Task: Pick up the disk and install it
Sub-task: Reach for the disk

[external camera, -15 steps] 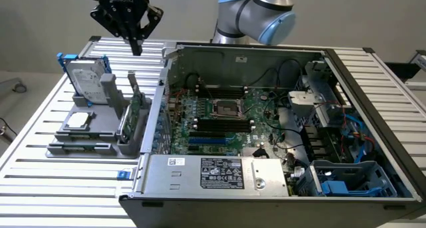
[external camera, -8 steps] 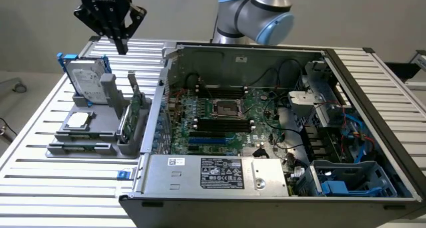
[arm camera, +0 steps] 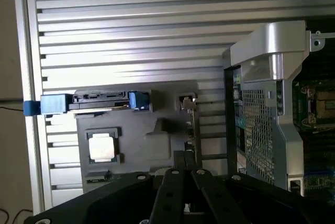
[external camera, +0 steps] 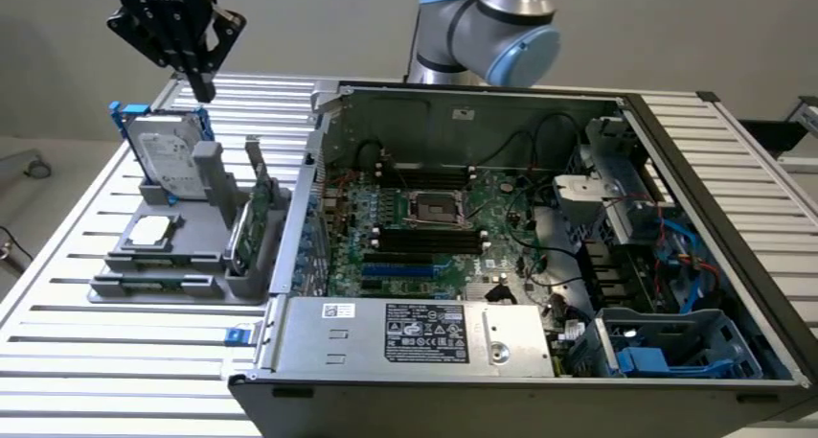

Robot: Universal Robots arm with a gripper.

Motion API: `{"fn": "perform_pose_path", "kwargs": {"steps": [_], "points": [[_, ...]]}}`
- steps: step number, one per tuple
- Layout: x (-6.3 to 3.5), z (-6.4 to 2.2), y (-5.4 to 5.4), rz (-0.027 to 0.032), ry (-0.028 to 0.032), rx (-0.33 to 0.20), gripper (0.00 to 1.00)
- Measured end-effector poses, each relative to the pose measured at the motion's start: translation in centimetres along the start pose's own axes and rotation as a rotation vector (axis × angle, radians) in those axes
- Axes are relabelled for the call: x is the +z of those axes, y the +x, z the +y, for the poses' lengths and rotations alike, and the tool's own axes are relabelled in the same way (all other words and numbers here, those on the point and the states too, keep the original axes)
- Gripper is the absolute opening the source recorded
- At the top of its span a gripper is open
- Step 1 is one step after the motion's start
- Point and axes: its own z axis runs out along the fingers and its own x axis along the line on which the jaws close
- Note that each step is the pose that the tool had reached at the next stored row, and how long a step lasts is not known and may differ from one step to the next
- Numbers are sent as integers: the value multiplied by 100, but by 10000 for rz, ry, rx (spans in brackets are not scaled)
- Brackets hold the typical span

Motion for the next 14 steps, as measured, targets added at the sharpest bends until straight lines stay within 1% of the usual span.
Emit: {"fn": "perform_pose_path", "kwargs": {"steps": [5, 10, 12, 14], "points": [[15, 39, 224, 0, -15, 0, 11], [27, 84, 425, 2, -33, 0, 11], [31, 111, 475, 2, -45, 1, 11], [35, 144, 495, 6, -61, 2, 11]]}}
